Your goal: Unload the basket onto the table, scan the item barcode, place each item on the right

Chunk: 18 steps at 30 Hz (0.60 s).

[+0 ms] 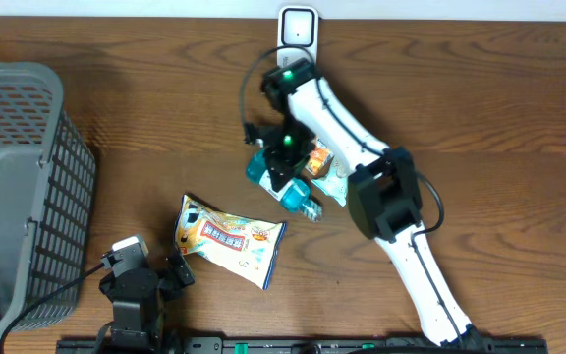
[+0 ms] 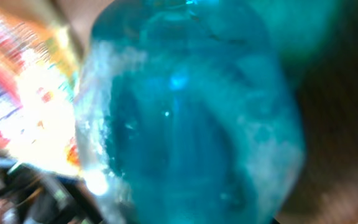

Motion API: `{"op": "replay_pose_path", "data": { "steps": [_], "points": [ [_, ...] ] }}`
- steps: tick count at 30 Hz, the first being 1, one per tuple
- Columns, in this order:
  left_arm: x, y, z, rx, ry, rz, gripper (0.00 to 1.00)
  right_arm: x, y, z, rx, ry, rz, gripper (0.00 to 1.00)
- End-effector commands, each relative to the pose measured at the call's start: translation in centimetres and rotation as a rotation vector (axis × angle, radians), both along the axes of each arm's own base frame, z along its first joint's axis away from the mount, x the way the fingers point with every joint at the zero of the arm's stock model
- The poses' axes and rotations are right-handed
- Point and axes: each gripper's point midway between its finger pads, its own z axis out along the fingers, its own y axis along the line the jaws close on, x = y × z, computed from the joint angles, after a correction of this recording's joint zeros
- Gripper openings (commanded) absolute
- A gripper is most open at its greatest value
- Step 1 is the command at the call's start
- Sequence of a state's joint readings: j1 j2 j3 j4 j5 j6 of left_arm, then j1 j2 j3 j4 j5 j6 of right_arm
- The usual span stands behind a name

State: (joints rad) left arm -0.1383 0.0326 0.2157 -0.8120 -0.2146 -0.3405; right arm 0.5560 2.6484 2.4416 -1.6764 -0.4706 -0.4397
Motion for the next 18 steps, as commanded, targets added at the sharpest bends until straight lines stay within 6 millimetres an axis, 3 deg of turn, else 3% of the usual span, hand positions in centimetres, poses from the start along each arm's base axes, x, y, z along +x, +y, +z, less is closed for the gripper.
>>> {"op": "replay_pose_path", "data": {
  "steps": [1,6,11,15,18],
  "points": [
    [-1.1,0.3,-1.2,0.029,0.071,-0.008,0.98,0.8,0.6,2.7,0.236,0.047,-0.014,0.02],
    [-1.1,0.3,-1.2,0.029,0.071,-0.008,0.98,2.2,-0.5,4.8,0.274,0.013,-0.062,0.01],
    [-1.1,0.3,-1.2,0.029,0.071,-0.008,0.98,2.2,-0.1,8.6,0.330,-0.012,-0.108,0.01],
    [-1.1,0.3,-1.2,0.029,0.071,-0.008,0.98,0.9,-0.1,11.6,0.335,-0.024,-0.132,0.01],
    [-1.1,0.3,-1.2,0.029,0.071,-0.008,0.98,-1.4,-0.7,14.0,0.362,-0.010,-0.125,0.01]
  ]
}}
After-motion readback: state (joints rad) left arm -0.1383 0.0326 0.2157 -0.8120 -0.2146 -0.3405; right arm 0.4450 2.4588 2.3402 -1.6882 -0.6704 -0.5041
